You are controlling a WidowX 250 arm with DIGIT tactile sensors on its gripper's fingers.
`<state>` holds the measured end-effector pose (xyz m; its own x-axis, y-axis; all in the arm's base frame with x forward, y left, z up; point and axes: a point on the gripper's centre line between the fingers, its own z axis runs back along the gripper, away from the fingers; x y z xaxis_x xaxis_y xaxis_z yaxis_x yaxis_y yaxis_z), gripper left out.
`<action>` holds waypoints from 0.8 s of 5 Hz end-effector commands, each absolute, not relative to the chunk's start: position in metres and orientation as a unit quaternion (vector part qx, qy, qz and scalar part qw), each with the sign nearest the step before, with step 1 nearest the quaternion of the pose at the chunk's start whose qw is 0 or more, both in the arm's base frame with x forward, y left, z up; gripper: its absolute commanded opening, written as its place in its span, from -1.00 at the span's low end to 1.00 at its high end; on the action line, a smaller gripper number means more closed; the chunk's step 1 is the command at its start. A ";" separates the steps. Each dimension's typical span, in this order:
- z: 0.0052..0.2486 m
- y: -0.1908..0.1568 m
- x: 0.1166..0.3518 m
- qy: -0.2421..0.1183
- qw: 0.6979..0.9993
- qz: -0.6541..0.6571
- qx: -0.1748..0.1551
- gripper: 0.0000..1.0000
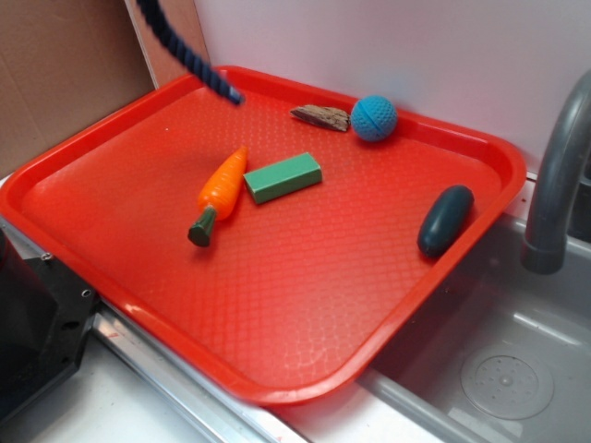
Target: Grab the blue rope.
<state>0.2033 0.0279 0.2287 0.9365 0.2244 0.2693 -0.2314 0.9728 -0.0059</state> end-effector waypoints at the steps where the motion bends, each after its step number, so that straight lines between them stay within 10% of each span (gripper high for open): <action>1: 0.260 0.000 0.204 -0.102 0.983 0.154 0.016 -1.00; 4: 0.244 -0.018 0.189 -0.009 0.983 0.186 0.001 -1.00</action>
